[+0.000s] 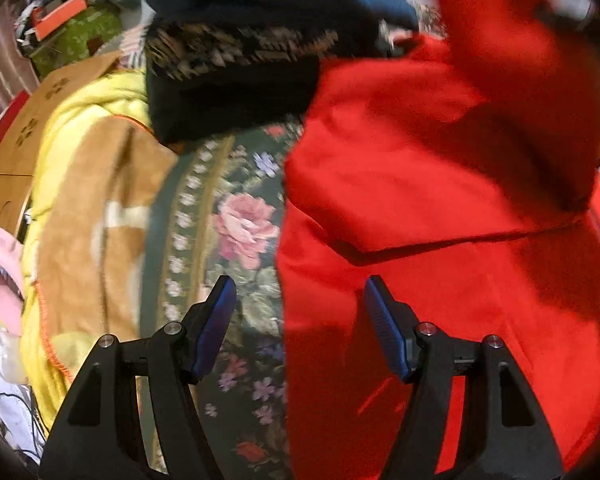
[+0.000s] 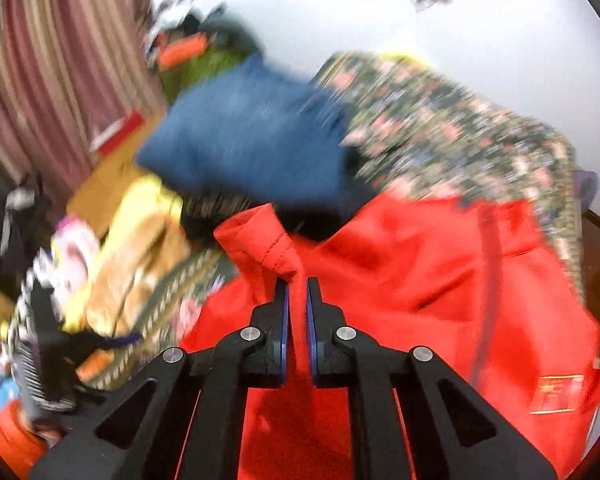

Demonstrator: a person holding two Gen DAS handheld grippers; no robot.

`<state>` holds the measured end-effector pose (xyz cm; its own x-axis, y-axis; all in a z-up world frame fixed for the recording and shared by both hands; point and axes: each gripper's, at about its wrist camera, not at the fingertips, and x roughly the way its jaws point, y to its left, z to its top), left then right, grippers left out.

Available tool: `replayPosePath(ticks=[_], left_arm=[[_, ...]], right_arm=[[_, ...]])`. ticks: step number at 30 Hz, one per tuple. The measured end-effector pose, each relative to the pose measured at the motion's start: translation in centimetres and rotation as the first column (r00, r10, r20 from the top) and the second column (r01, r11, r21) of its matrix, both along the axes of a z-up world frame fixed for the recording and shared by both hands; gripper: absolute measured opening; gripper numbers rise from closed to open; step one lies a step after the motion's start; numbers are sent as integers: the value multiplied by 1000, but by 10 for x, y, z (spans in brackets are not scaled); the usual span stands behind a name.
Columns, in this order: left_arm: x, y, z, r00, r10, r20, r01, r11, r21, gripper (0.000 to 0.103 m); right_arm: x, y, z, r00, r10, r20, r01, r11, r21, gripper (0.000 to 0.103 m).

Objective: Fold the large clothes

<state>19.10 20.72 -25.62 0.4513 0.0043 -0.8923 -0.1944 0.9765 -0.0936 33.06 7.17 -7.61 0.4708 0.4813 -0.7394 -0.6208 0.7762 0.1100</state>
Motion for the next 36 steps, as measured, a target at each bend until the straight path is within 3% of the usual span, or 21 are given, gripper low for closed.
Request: replayPosePath(ticks=[4,9,14,20,25,30,36], left_arm=[[20,-11,-11,999,-18,-31,18,1000,6,66],[37,-11,-4,999,54,-2,-54,998,29,65],[38,3,8,977,202,63,-206,977,50,66],[35,18,5,960,274,59,-276,961,25,69],[41,17,-4,962,271,31,-272,962,37,69],[37,7,-10,971,240,-9,-239,969,59,69],[28,-10,-1,985,167,-36,-162,980,112,69]], right_arm=[[3,-43,31,989,-108,102,104,994,41,7],[4,-106,46,952,-260,158,250,965,82,7],[-2,-163,23,915,-391,100,385,920,74,7],[-15,-208,-35,878,-476,-57,478,878,20,7],[-31,-222,-70,857,-491,-157,494,869,-27,7],[-41,-240,-77,857,-477,-193,482,876,-25,7],[-51,-252,-77,864,-465,-193,461,885,-66,21]])
